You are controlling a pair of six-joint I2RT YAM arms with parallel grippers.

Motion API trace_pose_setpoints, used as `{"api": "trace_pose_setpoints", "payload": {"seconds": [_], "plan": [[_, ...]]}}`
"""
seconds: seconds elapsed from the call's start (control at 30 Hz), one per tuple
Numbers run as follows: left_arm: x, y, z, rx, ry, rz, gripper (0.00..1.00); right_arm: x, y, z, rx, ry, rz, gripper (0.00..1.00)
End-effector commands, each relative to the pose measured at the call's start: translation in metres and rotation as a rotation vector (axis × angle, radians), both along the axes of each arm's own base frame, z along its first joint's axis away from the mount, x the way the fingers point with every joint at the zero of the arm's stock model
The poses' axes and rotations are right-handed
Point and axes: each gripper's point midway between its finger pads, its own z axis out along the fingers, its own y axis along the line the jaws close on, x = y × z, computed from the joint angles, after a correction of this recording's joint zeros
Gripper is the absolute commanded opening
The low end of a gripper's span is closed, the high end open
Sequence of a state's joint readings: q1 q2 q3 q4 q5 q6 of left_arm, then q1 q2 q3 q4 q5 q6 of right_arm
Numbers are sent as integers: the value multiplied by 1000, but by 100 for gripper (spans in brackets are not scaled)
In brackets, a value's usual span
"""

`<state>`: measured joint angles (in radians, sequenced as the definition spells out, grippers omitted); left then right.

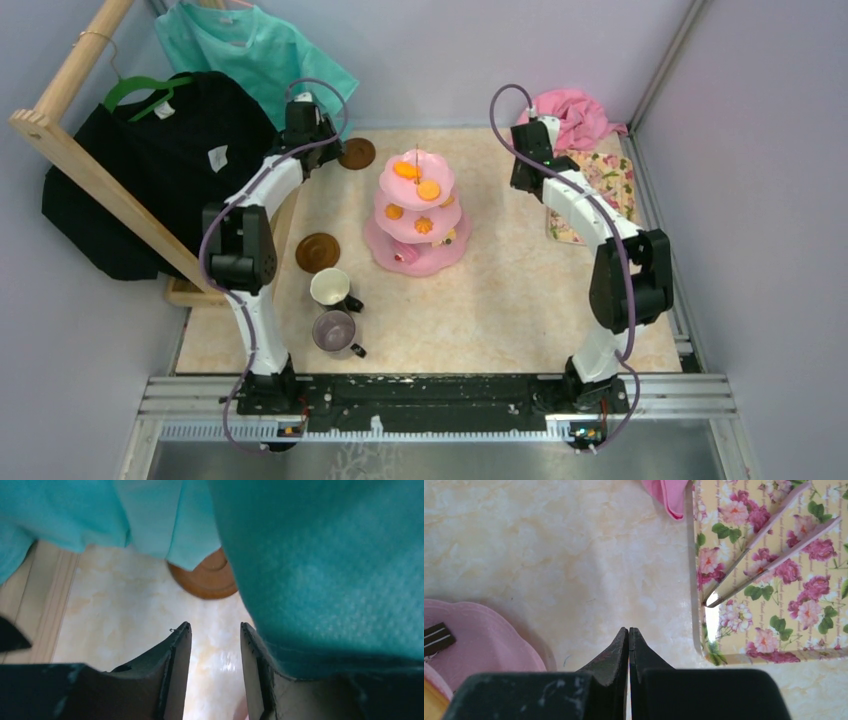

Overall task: Serve the afternoon tea
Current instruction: Move the tray to the corner of the board, then move the coaster to the center of the board.

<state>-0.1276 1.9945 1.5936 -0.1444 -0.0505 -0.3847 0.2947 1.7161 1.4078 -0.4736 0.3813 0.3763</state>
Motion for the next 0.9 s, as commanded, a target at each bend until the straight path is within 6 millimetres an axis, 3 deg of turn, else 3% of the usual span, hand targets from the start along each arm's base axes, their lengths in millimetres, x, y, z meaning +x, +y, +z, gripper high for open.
{"api": "trace_pose_setpoints", "payload": {"seconds": [0.0, 0.23, 0.27, 0.37, 0.63, 0.87], "plan": [[31, -13, 0, -8, -27, -50, 44, 4, 17, 34, 51, -101, 33, 0], [74, -27, -25, -66, -26, -51, 37, 1, 32, 31, 60, -102, 66, 0], [79, -29, -26, -75, -30, -54, 36, 0, 32, 42, 67, -128, 69, 0], [90, -33, -31, -87, -36, -49, 32, 0, 34, 51, 73, -151, 75, 0], [101, -49, -54, -114, -11, -70, 16, 7, 37, 65, 84, -199, 84, 0], [97, -49, -79, -103, 60, -33, 13, 11, 41, 70, 95, -208, 97, 0]]}}
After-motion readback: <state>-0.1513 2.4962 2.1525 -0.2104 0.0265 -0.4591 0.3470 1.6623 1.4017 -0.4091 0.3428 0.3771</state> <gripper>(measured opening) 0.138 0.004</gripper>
